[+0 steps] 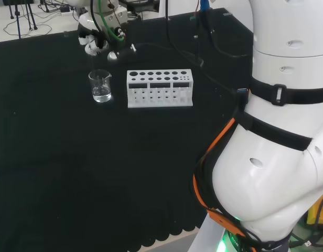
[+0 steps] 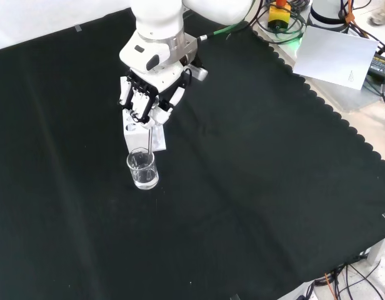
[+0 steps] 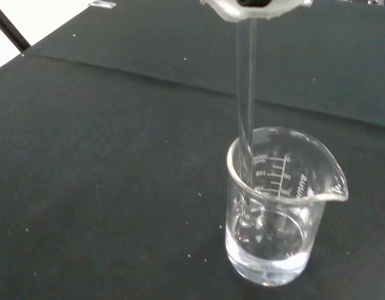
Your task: Stir in the beaker to the left of the white test tube rack with the glass rod.
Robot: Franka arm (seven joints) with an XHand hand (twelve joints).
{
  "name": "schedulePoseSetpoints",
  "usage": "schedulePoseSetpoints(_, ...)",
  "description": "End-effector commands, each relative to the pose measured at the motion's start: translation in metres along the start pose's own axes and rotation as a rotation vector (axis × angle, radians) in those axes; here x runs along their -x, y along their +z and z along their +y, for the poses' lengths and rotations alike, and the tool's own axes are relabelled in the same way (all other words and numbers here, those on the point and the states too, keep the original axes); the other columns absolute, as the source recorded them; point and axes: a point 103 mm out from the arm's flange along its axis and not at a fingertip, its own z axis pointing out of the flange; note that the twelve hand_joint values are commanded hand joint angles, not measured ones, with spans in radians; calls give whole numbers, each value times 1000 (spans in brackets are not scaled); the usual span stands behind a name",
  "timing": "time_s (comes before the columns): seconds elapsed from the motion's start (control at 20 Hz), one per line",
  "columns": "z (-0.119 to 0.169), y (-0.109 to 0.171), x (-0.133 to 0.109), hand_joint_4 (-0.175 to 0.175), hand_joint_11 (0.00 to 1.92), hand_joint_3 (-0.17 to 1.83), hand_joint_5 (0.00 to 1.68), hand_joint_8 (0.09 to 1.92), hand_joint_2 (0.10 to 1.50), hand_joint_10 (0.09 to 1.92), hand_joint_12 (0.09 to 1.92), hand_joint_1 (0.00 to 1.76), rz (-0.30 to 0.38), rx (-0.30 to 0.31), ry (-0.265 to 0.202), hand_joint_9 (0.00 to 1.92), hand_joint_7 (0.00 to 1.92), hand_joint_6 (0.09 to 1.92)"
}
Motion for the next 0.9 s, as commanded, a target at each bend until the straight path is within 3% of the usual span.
schedulePoseSetpoints(0.05,13,-2,-1,-175,803,0,824,1415,1142,954,1055,1441,-15,11,-8,1559,945,990)
schedulePoseSetpoints(0.4,10,2,32,-175,803,0,824,1415,1142,954,1055,1440,-3,-3,21,1559,945,991)
schedulePoseSetpoints(0.65,-8,4,38,-175,803,0,823,1415,1142,954,1055,1440,-28,-11,42,1560,945,991)
schedulePoseSetpoints(0.9,-19,5,34,-175,803,0,823,1415,1142,954,1056,1440,-9,-14,37,1560,945,992)
